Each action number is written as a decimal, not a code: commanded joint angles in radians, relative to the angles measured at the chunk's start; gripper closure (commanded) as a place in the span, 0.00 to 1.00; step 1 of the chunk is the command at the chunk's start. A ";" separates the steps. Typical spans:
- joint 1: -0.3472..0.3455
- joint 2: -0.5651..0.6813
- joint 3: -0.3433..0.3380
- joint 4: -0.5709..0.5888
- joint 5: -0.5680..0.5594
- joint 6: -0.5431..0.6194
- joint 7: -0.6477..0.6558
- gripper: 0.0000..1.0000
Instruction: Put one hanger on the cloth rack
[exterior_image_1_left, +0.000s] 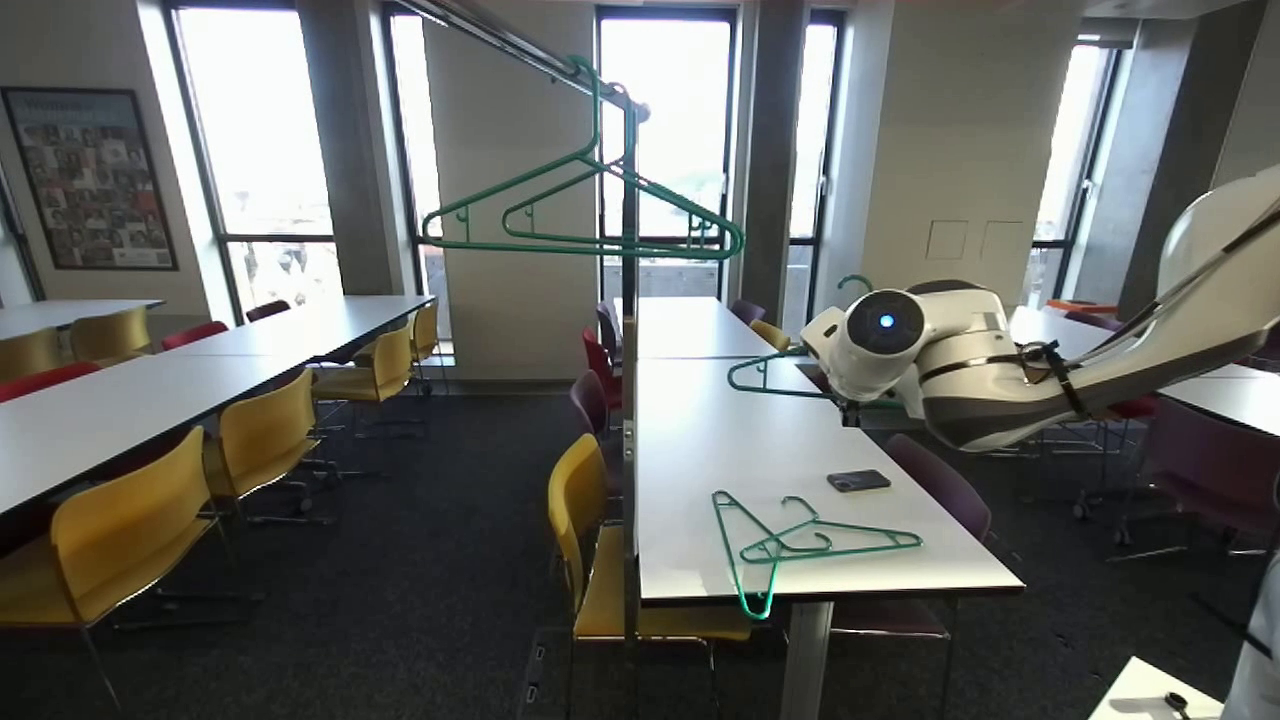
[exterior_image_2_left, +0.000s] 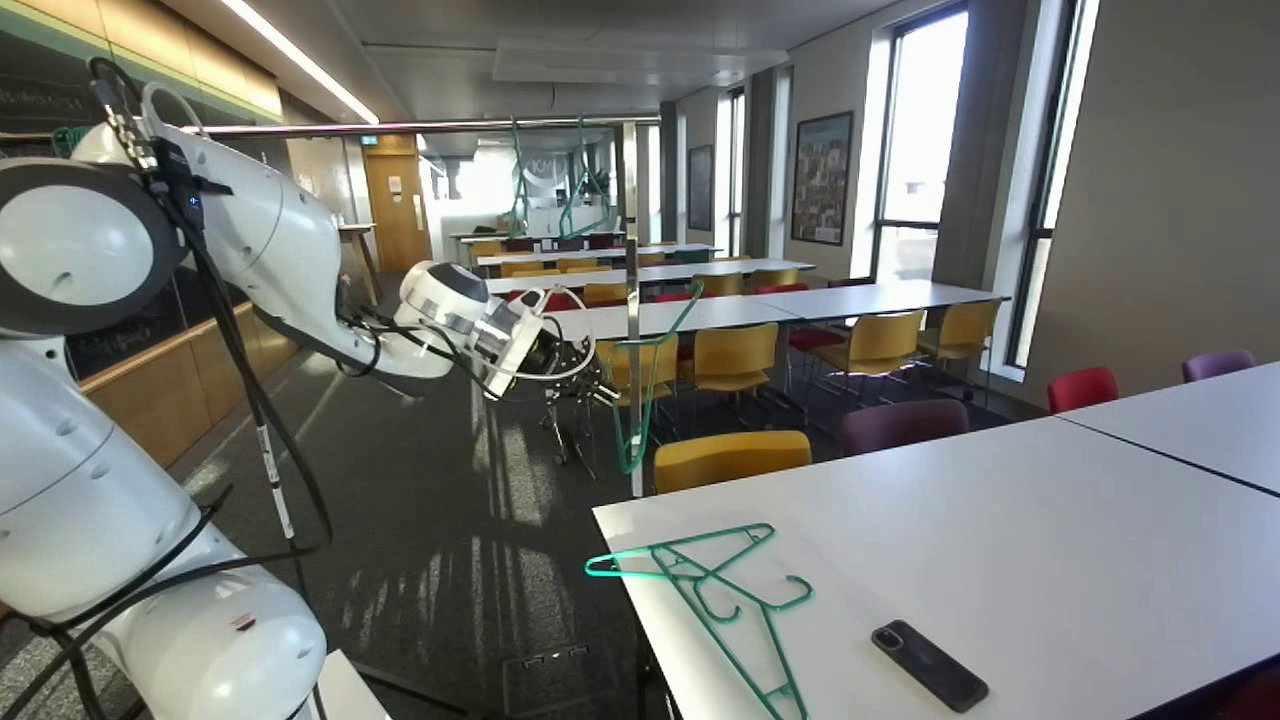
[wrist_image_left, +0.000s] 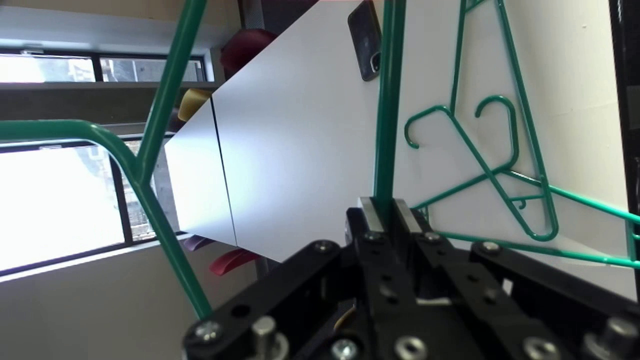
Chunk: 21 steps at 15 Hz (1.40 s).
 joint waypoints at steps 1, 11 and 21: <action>0.022 -0.040 -0.003 0.006 0.052 -0.026 -0.109 0.98; 0.008 -0.017 0.018 0.012 0.016 -0.040 -0.056 0.98; 0.075 0.049 0.238 0.319 -0.339 -0.445 -0.068 0.98</action>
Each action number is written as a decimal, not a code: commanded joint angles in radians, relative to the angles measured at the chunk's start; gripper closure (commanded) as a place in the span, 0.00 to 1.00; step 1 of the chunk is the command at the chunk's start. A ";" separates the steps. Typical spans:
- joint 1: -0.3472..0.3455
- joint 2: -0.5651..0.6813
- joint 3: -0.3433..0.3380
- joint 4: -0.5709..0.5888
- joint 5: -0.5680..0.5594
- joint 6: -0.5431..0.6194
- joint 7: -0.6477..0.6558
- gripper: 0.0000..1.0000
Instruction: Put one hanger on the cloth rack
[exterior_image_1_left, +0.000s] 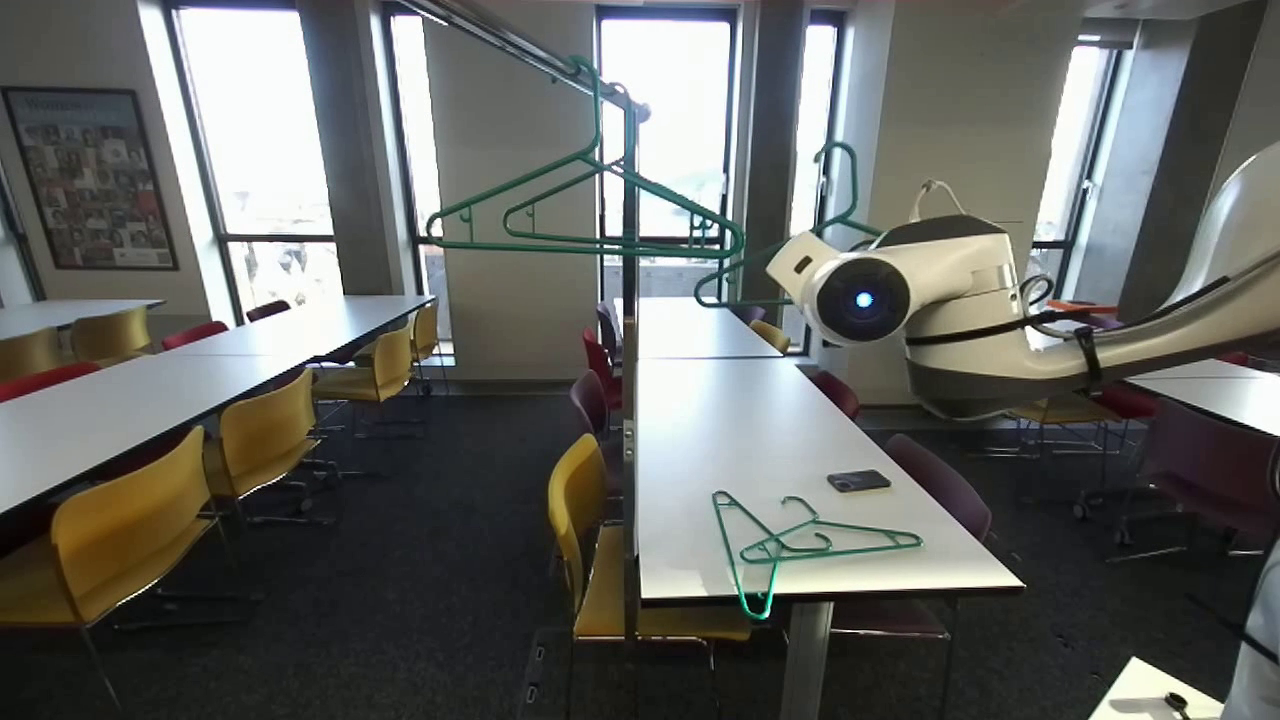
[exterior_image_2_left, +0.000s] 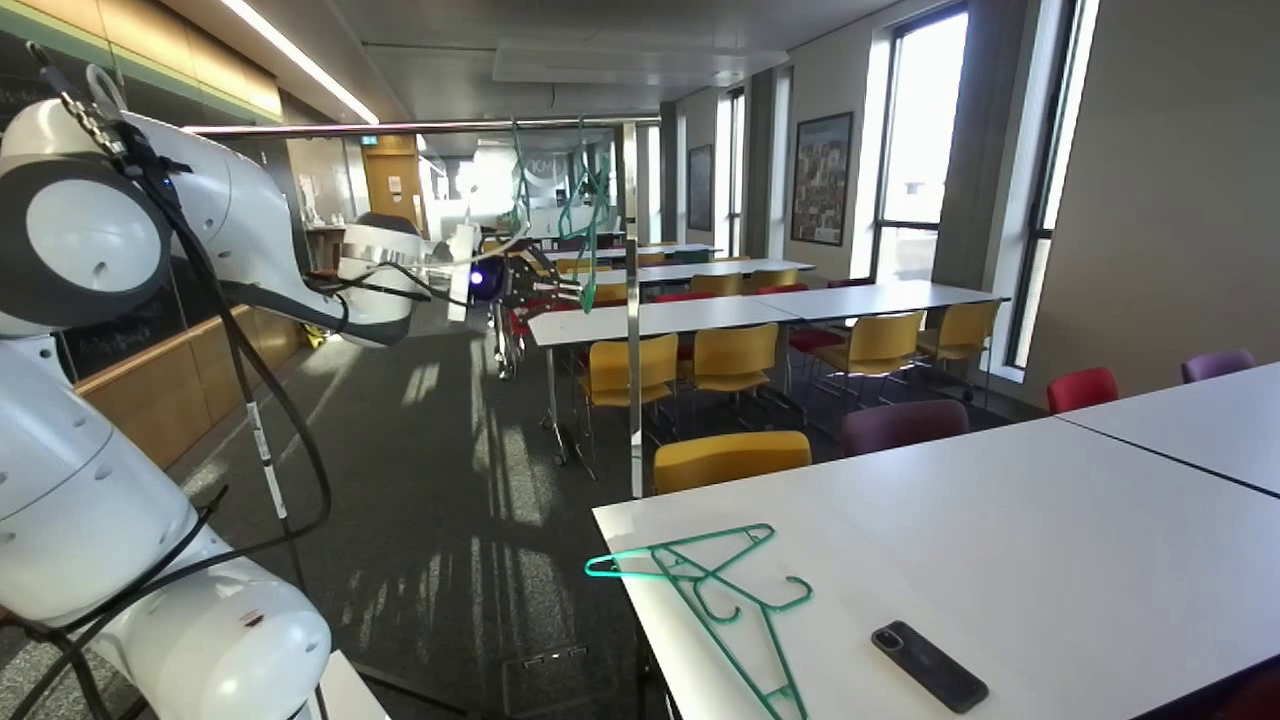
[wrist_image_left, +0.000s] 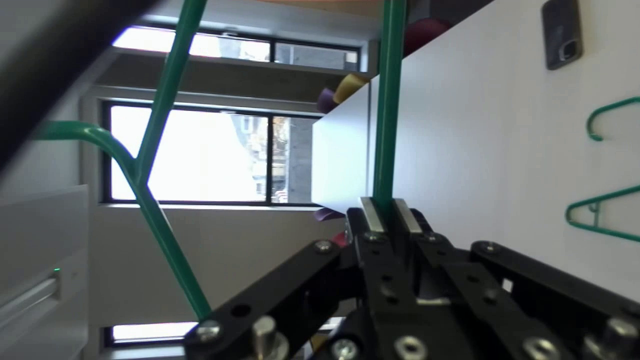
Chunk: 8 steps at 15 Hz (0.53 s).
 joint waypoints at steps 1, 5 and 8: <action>0.027 0.070 0.067 0.146 -0.163 -0.154 -0.033 0.98; 0.049 0.151 0.119 0.247 -0.400 -0.285 -0.053 0.98; 0.075 0.196 0.124 0.287 -0.520 -0.339 -0.104 0.98</action>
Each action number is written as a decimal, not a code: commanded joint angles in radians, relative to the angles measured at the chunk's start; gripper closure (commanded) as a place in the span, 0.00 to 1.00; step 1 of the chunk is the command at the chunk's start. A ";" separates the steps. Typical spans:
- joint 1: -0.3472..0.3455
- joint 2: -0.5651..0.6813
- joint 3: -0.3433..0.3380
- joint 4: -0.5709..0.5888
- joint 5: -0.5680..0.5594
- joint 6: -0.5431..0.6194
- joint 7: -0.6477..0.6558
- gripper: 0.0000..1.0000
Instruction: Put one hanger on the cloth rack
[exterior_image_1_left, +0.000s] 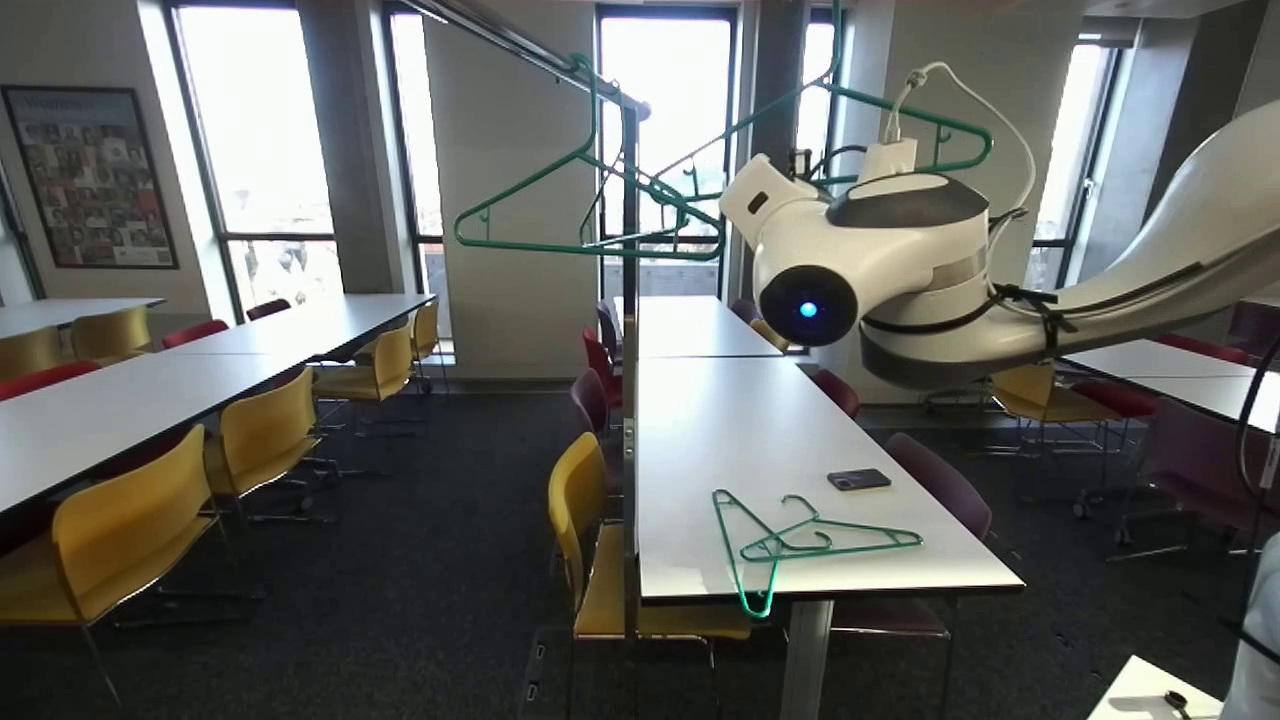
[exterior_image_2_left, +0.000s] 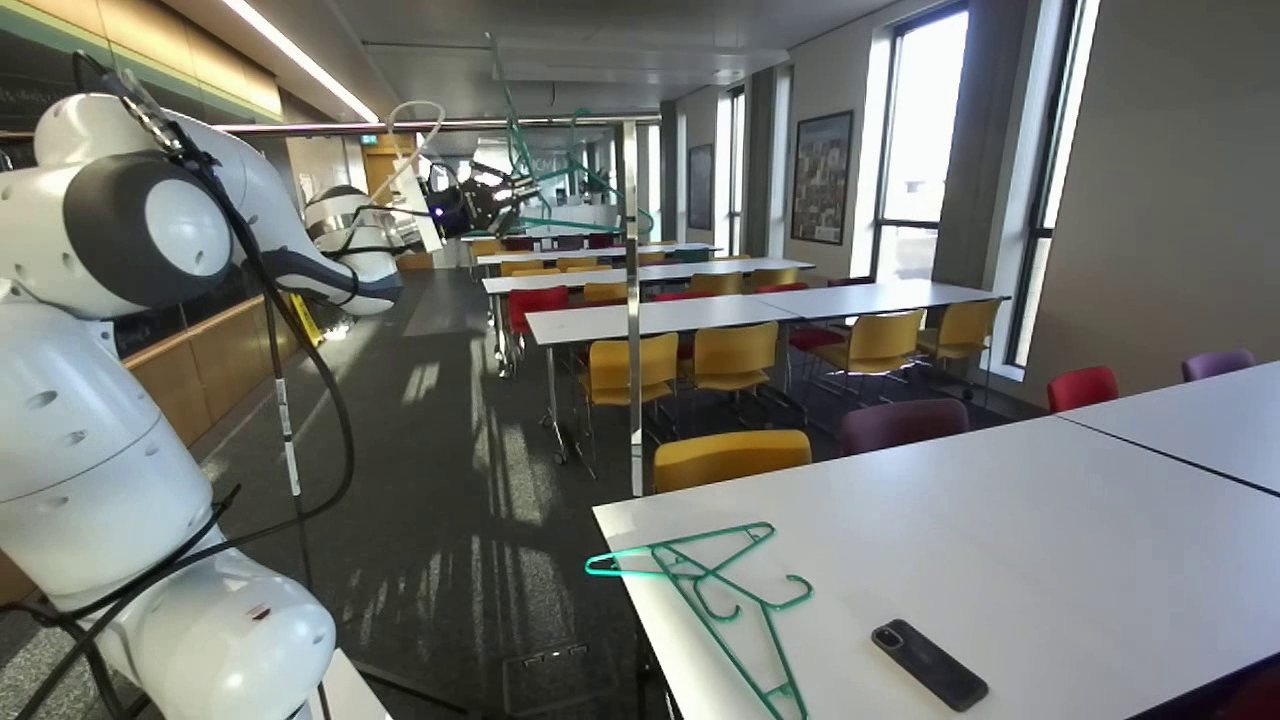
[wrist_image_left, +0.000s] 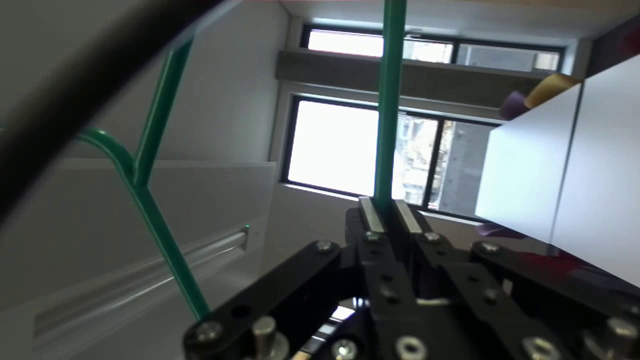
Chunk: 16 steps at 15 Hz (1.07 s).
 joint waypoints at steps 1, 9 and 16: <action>0.035 0.071 0.002 0.077 -0.127 -0.073 -0.082 0.98; 0.084 0.054 -0.031 -0.004 -0.061 0.028 -0.238 0.98; 0.094 0.035 -0.044 -0.035 0.023 0.038 -0.246 0.98</action>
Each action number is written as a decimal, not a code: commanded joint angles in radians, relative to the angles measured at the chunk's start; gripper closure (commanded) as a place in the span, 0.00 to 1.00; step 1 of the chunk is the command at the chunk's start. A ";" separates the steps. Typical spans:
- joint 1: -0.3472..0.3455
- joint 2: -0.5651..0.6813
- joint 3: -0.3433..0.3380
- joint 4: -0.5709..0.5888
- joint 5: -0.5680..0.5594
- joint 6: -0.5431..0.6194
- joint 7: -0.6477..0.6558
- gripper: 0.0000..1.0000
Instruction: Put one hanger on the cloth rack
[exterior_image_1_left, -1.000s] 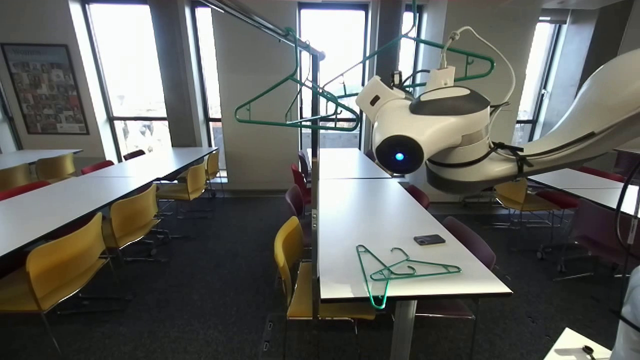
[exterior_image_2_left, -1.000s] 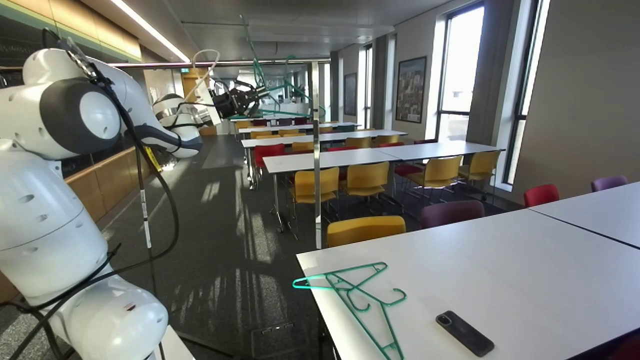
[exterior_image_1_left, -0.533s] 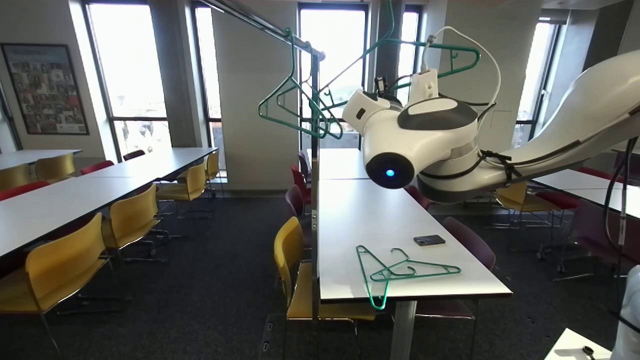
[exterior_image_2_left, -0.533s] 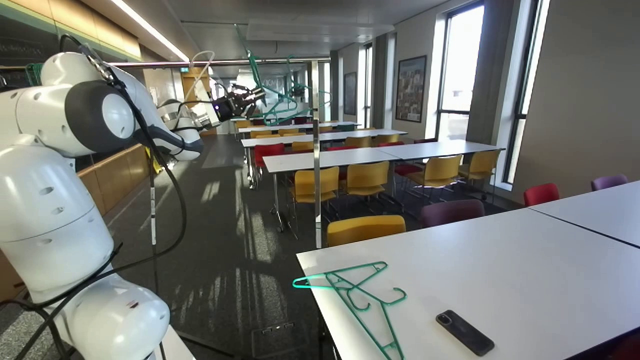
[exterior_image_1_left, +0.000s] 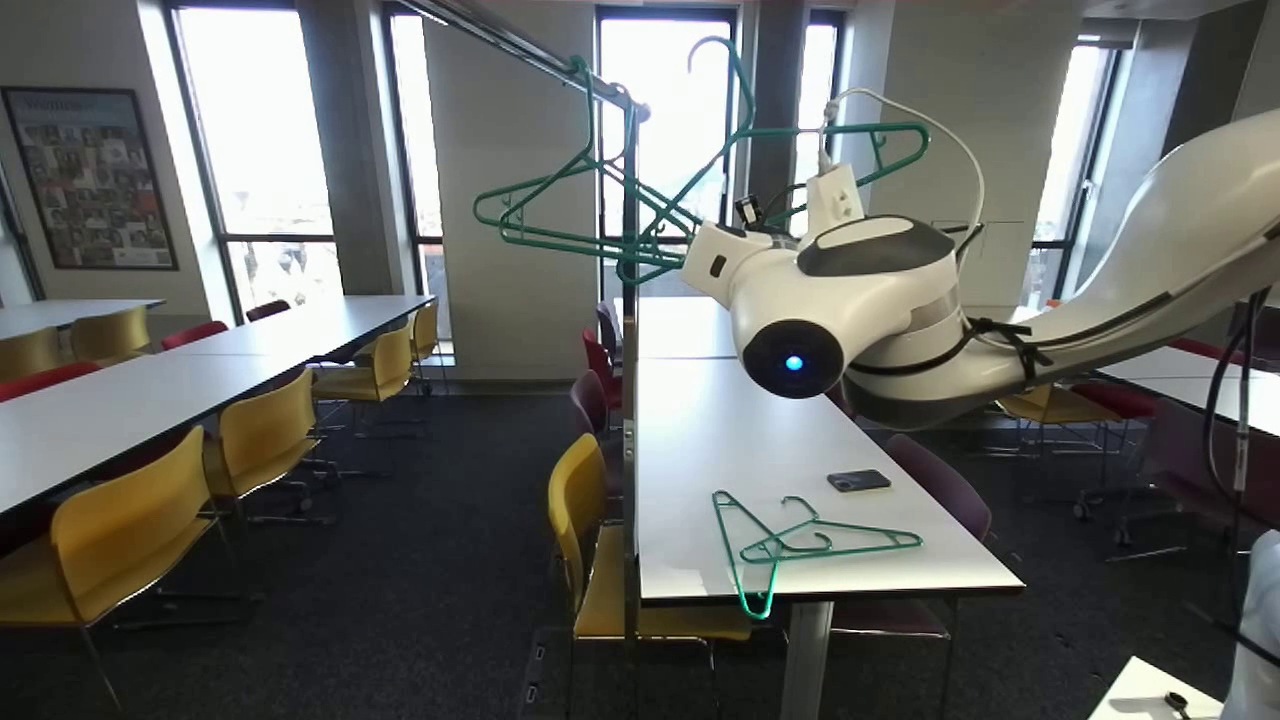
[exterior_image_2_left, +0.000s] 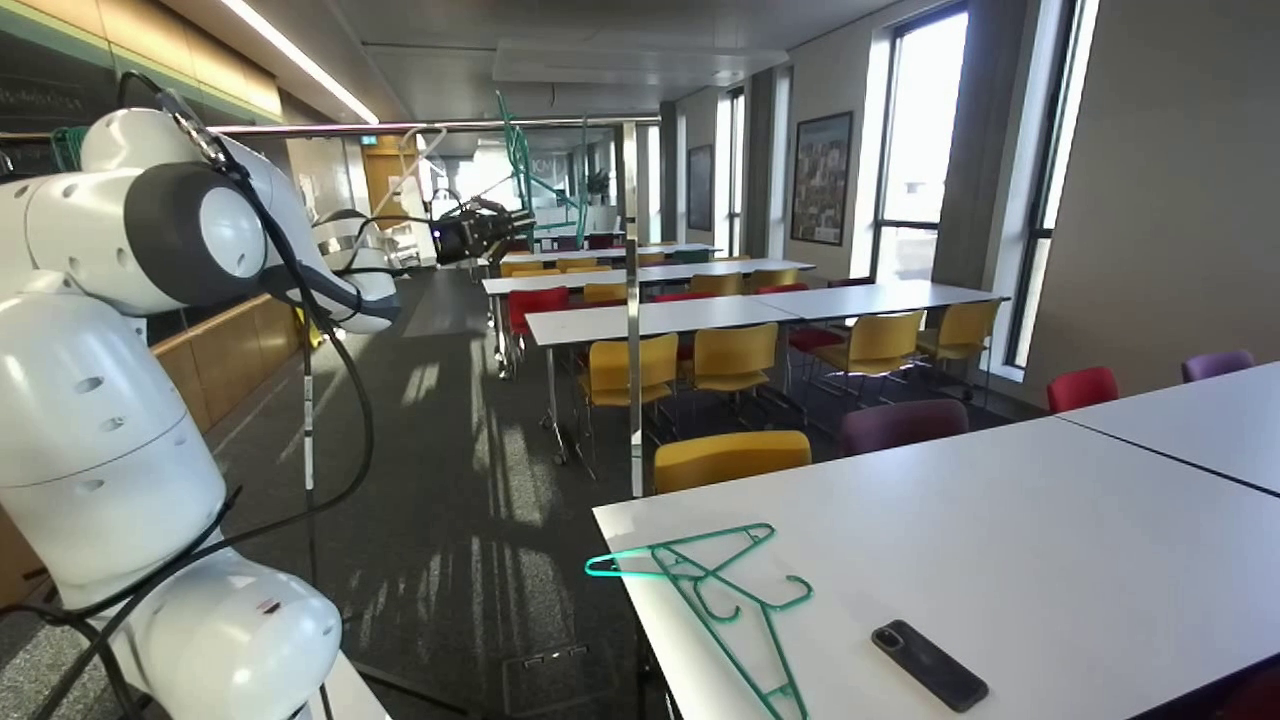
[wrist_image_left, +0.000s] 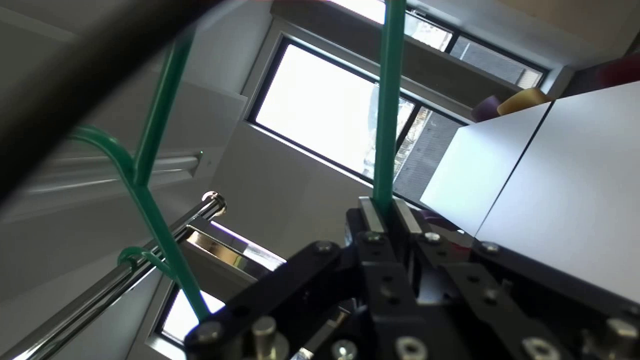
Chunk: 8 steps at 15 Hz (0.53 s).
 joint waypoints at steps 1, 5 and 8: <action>0.014 -0.032 -0.017 -0.016 0.020 -0.020 -0.013 0.98; -0.002 0.076 -0.004 0.087 -0.038 -0.184 -0.028 0.98; -0.007 0.163 -0.012 0.169 -0.129 -0.315 -0.081 0.98</action>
